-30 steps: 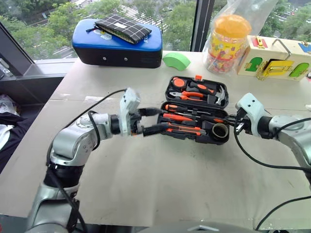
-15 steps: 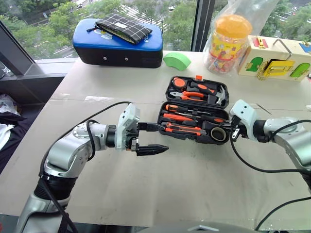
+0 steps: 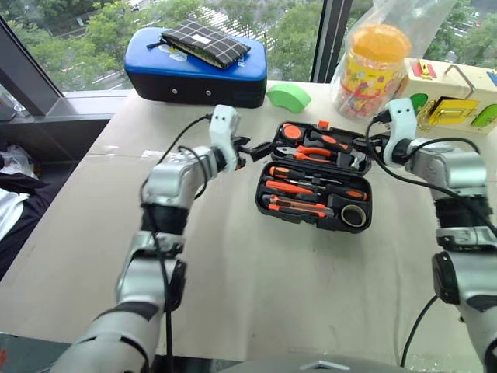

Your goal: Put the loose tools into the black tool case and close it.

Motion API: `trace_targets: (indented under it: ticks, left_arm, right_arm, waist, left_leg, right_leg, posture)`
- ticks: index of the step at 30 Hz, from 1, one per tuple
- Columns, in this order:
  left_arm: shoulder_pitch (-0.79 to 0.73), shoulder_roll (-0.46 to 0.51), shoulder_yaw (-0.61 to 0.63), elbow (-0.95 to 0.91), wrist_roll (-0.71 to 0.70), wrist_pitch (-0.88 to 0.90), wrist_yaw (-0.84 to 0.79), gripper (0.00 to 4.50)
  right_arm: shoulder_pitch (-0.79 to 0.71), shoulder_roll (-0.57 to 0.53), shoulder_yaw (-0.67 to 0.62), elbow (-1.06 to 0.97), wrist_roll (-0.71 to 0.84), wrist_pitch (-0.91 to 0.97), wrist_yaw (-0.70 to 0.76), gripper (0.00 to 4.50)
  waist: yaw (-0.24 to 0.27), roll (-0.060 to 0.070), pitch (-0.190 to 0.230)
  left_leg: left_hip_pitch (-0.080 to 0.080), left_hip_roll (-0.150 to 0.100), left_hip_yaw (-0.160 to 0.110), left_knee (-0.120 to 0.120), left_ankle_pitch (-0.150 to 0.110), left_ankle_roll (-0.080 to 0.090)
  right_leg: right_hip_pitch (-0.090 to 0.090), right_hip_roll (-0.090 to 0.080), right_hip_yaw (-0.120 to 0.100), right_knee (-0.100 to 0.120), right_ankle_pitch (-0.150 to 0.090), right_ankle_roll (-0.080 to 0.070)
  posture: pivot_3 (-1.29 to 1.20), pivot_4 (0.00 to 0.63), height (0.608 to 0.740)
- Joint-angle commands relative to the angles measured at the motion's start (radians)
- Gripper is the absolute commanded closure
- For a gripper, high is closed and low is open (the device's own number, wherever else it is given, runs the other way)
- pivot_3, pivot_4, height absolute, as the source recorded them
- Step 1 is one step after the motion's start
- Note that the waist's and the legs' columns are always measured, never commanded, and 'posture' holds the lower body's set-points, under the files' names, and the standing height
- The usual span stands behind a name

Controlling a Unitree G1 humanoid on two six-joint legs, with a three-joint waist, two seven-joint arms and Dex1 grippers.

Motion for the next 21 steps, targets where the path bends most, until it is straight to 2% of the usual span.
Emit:
trace_targets:
  ticks: [1,4,8,11,14,17,19,21]
  left_arm:
    - [-0.139,-0.033,0.045,0.296,0.059,-0.142,0.052,0.0]
    - [-0.231,-0.066,0.075,0.504,0.086,-0.225,0.084,0.0]
    - [-0.28,-0.103,0.113,0.637,0.104,-0.257,0.081,0.0]
    - [-0.288,-0.117,0.135,0.675,0.114,-0.241,0.053,0.78]
    - [-0.284,-0.117,0.16,0.686,0.117,-0.226,0.034,2.28]
    - [-0.285,-0.113,0.197,0.683,0.099,-0.201,-0.004,3.56]
    - [-0.285,-0.105,0.208,0.672,0.099,-0.181,-0.047,4.47]
    - [-0.286,-0.091,0.217,0.653,0.091,-0.133,-0.106,4.47]
  right_arm:
    - [-0.096,0.003,0.02,0.208,-0.072,-0.097,-0.026,0.76]
    - [-0.155,0.006,-0.014,0.372,-0.078,-0.146,-0.046,0.76]
    - [-0.189,-0.006,-0.068,0.479,-0.054,-0.157,-0.04,0.76]
    - [-0.195,-0.004,-0.098,0.5,-0.03,-0.112,0.012,1.53]
    - [-0.197,0.003,-0.11,0.498,-0.02,-0.083,0.04,3.05]
    - [-0.195,0.01,-0.11,0.484,-0.016,-0.066,0.067,4.35]
    - [-0.193,0.014,-0.112,0.464,-0.011,-0.051,0.084,4.5]
    - [-0.187,0.017,-0.114,0.427,-0.001,-0.025,0.105,4.5]
  waist:
    - [-0.006,0.0,0.0]
    - [-0.017,0.0,0.0]
    - [-0.024,0.0,0.0]
    - [-0.024,0.0,0.0]
    - [-0.025,0.0,0.0]
    - [-0.024,0.0,0.0]
    - [-0.025,0.0,0.0]
    - [-0.025,0.0,0.0]
  left_leg:
    - [0.0,0.0,0.0,0.0,0.0,0.0]
    - [0.001,0.0,-0.001,-0.003,0.0,0.0]
    - [0.002,0.0,-0.001,-0.007,0.002,-0.004]
    - [0.002,0.0,-0.001,-0.008,0.002,-0.004]
    - [0.003,0.0,-0.001,-0.008,0.002,-0.004]
    - [0.003,0.0,-0.002,-0.008,0.001,-0.002]
    - [0.003,0.0,-0.002,-0.008,0.001,-0.002]
    - [0.003,0.0,-0.002,-0.008,0.001,-0.002]
  right_leg:
    - [0.0,0.0,0.0,0.001,0.0,0.0]
    - [0.0,0.0,-0.001,0.0,0.0,0.001]
    - [0.0,0.0,-0.002,0.002,0.0,0.001]
    - [0.0,0.0,-0.002,0.004,0.0,0.001]
    - [0.0,0.0,-0.002,0.006,0.0,0.001]
    - [0.0,0.0,-0.002,0.006,0.0,0.001]
    - [0.0,0.0,-0.002,0.007,0.0,0.001]
    - [0.0,0.0,-0.002,0.008,0.0,0.001]
  posture:
    - [0.0,0.15,0.74]
    - [0.0,0.15,0.74]
    - [0.0,0.15,0.74]
    - [0.0,0.15,0.74]
    - [0.0,0.15,0.74]
    - [0.0,0.15,0.74]
    - [0.0,0.15,0.74]
    - [0.0,0.15,0.74]
